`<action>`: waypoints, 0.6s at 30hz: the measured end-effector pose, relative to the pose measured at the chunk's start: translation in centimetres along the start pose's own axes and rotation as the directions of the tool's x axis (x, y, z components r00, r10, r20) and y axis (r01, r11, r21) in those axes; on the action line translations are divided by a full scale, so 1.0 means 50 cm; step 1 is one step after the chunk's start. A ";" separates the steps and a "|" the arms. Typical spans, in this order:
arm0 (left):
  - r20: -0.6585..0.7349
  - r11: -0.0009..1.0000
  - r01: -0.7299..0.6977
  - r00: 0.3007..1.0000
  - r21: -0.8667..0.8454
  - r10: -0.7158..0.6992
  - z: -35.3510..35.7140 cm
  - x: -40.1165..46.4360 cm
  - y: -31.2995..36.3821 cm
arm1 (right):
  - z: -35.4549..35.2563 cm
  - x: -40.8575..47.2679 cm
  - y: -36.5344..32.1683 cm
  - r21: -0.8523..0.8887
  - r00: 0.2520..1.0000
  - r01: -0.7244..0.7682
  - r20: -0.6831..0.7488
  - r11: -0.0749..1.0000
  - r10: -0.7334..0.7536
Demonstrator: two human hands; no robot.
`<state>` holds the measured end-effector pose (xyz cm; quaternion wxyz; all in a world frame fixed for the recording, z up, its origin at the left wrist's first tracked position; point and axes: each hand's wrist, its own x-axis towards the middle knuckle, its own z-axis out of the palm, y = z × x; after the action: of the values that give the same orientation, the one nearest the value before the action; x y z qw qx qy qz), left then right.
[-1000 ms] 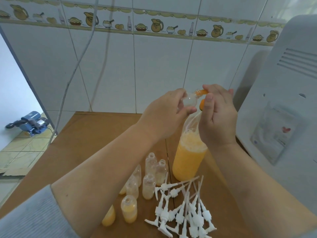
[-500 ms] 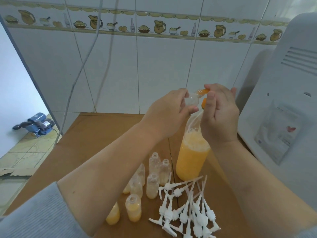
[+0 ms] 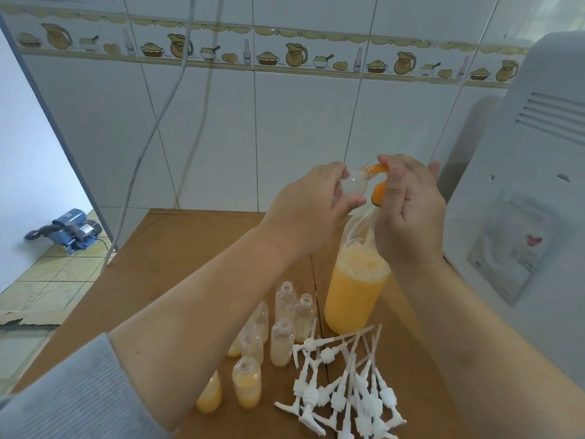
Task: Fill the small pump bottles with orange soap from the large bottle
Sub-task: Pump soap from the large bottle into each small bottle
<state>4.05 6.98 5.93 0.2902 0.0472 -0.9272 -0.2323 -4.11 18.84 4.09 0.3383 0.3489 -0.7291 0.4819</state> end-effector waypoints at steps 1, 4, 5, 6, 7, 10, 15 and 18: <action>-0.006 1.000 -0.009 1.000 0.004 0.009 -0.003 0.002 0.004 | -0.006 0.004 -0.002 0.024 1.000 -0.008 -0.008 1.000 0.008; -0.022 0.999 -0.029 0.999 0.014 0.030 0.000 0.007 0.014 | -0.008 0.008 0.002 0.015 0.999 -0.014 -0.039 1.000 0.014; -0.026 0.999 -0.033 0.999 0.011 0.033 0.004 0.006 0.014 | -0.005 0.005 0.007 0.002 0.999 -0.007 -0.040 1.000 0.007; -0.028 0.999 -0.034 0.999 0.007 0.035 0.008 0.005 0.013 | 0.000 0.001 0.012 -0.008 0.999 -0.002 -0.041 1.000 0.001; -0.026 0.999 -0.033 0.999 0.006 0.033 0.011 0.003 0.010 | 0.004 -0.003 0.016 -0.015 0.999 0.000 -0.043 1.000 0.000; -0.007 1.000 -0.001 1.000 0.010 0.001 0.013 -0.003 -0.001 | 0.016 -0.008 0.015 -0.008 1.000 -0.007 -0.023 1.000 0.007; -0.011 1.000 0.019 1.000 0.020 -0.019 -0.005 0.005 0.000 | 0.008 0.011 -0.005 0.020 1.000 -0.003 0.006 1.000 0.003; -0.021 1.000 0.006 1.000 0.017 -0.006 -0.005 0.009 0.006 | 0.007 0.013 0.002 0.004 1.000 -0.002 -0.011 1.000 0.002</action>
<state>3.84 7.05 6.48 0.2986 0.0547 -0.9260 -0.2245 -4.60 18.43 4.47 0.3414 0.3460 -0.7267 0.4855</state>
